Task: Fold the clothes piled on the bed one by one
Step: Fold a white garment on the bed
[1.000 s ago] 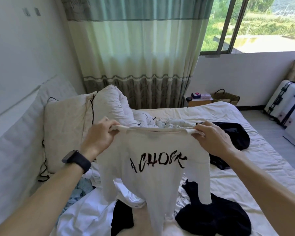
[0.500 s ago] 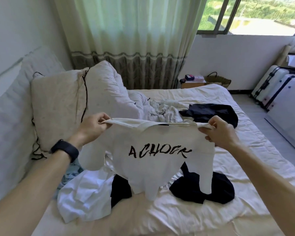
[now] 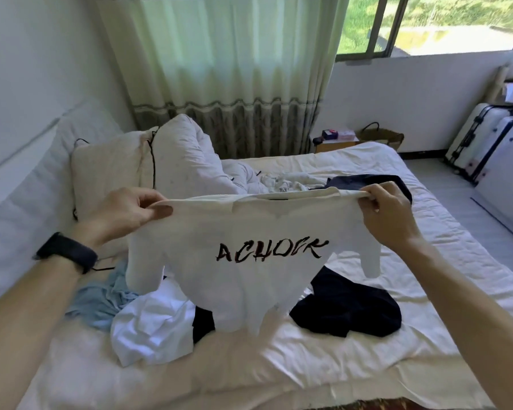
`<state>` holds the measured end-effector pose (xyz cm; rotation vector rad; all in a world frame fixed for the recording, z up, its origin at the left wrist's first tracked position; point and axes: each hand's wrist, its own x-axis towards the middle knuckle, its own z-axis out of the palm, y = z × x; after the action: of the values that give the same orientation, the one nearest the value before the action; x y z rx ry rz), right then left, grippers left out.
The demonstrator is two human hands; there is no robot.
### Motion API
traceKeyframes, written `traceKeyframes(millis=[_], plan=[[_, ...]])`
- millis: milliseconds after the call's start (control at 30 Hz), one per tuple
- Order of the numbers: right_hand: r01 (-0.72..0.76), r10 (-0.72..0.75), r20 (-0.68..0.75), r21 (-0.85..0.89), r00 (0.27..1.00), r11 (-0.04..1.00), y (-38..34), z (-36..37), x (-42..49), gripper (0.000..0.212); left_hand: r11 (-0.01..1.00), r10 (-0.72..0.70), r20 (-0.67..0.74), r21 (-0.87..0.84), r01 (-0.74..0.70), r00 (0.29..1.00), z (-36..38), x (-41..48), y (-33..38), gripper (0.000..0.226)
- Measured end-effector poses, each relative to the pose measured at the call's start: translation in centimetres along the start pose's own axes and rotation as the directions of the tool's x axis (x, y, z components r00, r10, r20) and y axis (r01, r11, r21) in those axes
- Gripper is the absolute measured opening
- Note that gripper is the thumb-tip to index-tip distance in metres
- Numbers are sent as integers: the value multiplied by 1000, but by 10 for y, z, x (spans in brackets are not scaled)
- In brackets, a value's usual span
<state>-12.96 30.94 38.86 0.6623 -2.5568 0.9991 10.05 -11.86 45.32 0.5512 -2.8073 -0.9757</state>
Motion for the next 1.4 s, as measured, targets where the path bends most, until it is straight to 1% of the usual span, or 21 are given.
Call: traceKeyframes(millis=[33,67,100,133,200,233,267,367,433,500,567,600,633,767,833,900,967,1100,1200,1300,1400], plan=[[-55,54,43,5,998,998,8,0,-9,20,995,-8,16,104,6,1000,13,-9,3,18],[-104,104,84,-2,991,995,14,1,-18,21,980,-1,-9,201,3,1000,25,-19,3,14],[-111,111,90,1,990,994,19,1,-28,20,969,24,-91,246,-1,996,35,-29,3,10],[-88,87,51,23,995,996,22,0,-37,18,971,49,-192,240,-2,980,40,-39,4,9],[-30,38,-92,85,995,996,22,-8,-49,11,993,57,-378,115,-14,924,42,-53,12,11],[-21,38,-146,117,989,993,20,-13,-52,12,999,31,-446,51,-10,894,40,-59,16,13],[-27,53,-178,146,983,989,18,-19,-53,17,999,22,-490,32,-7,871,39,-65,21,15],[-78,108,-153,188,982,979,11,-34,-56,30,986,83,-522,165,5,849,47,-87,35,20],[-97,137,-151,243,979,965,9,-38,-64,28,983,105,-574,184,3,812,56,-102,40,21],[-78,152,-229,302,962,950,6,-42,-75,21,1000,10,-647,11,-4,762,66,-116,42,21],[-49,158,-310,334,937,941,1,-45,-87,16,979,-152,-685,-201,15,712,78,-130,42,18],[-26,148,-340,338,929,941,-1,-46,-94,16,966,-210,-699,-257,34,684,86,-137,40,17],[3,130,-370,338,920,941,-3,-46,-101,17,961,-231,-720,-273,39,654,94,-144,38,18],[129,47,-495,316,868,940,-9,-54,-118,25,983,-136,-826,-183,-32,547,109,-170,38,26],[160,32,-532,310,846,937,-9,-57,-117,29,997,-51,-849,-75,-25,525,106,-179,38,21],[160,45,-556,314,830,936,-8,-56,-113,33,999,33,-847,13,-40,531,101,-182,35,20],[152,48,-565,302,824,941,-7,-52,-110,33,997,59,-822,26,-67,566,97,-180,30,24],[127,52,-524,300,850,945,-8,-38,-102,31,996,-35,-739,-80,-35,672,97,-162,19,33],[85,71,-469,303,881,949,-6,-22,-85,27,988,-106,-650,-157,3,753,99,-134,9,30],[-8,109,-341,286,934,958,3,2,-58,25,981,-170,-540,-174,88,824,103,-98,-6,31],[-151,182,-139,209,973,966,24,41,-32,23,973,-227,-438,-149,179,870,119,-58,-34,27]])
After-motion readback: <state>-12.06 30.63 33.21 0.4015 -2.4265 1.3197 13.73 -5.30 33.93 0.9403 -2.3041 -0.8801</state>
